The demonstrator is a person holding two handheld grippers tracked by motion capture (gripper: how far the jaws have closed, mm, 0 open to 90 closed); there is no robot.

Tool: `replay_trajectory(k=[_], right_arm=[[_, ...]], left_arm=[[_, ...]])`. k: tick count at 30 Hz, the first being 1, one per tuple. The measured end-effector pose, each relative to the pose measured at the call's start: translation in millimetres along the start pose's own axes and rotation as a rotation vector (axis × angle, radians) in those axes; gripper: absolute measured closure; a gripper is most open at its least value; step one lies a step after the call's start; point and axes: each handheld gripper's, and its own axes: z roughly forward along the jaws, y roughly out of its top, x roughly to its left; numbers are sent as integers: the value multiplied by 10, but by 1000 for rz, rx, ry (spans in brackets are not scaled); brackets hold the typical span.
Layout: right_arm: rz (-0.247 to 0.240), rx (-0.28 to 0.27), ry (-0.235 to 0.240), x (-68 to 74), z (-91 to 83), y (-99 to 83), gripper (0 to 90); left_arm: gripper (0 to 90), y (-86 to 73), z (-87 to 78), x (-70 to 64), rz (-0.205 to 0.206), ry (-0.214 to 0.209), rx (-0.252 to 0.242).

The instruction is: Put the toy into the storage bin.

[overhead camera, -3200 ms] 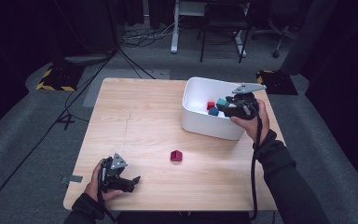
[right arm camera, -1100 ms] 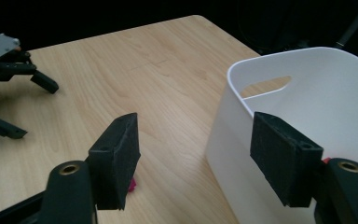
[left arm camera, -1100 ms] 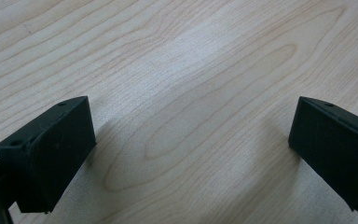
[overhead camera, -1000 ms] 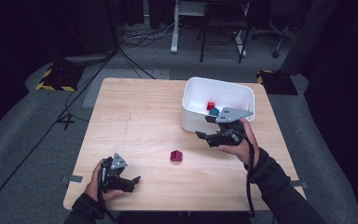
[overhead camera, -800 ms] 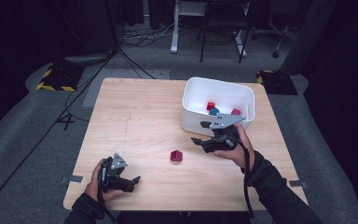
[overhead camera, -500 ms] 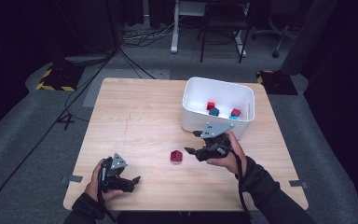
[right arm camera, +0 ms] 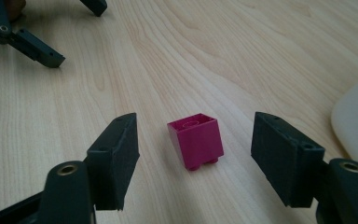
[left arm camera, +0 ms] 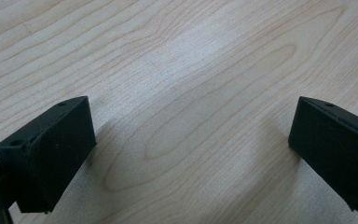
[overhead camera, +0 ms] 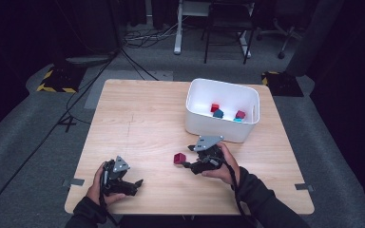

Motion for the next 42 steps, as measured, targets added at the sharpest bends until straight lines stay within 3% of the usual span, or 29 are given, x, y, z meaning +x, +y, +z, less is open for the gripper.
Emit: replay_trajectory(k=[4,10,13,26,29,30,32,36,42], right_arm=[[25,11,17,-12,106,-67,328],[27,42,3,-8,243,-129,327],[4,61,-11,-6,318,-141,327],[40,74,-9,-36,524,-172,316],[51,57,9,-35,541,-173,354],[32,58,6,-48,542,-176,374],[57,57,2,-30,531,-173,456],[60,37,-3,-43,506,-203,579],[68,20,-15,-43,462,-257,591]], left_arm=[[7,0,-1,1,1,-1,3],[6,0,0,-1,-1,-1,0],[7,0,-2,1,2,-2,3],[7,0,-2,1,3,-1,3],[7,1,-4,3,7,5,1],[7,2,-3,2,5,7,-2],[7,1,-3,3,6,5,0],[7,1,-4,3,8,6,-1],[7,1,-4,5,9,8,-1]])
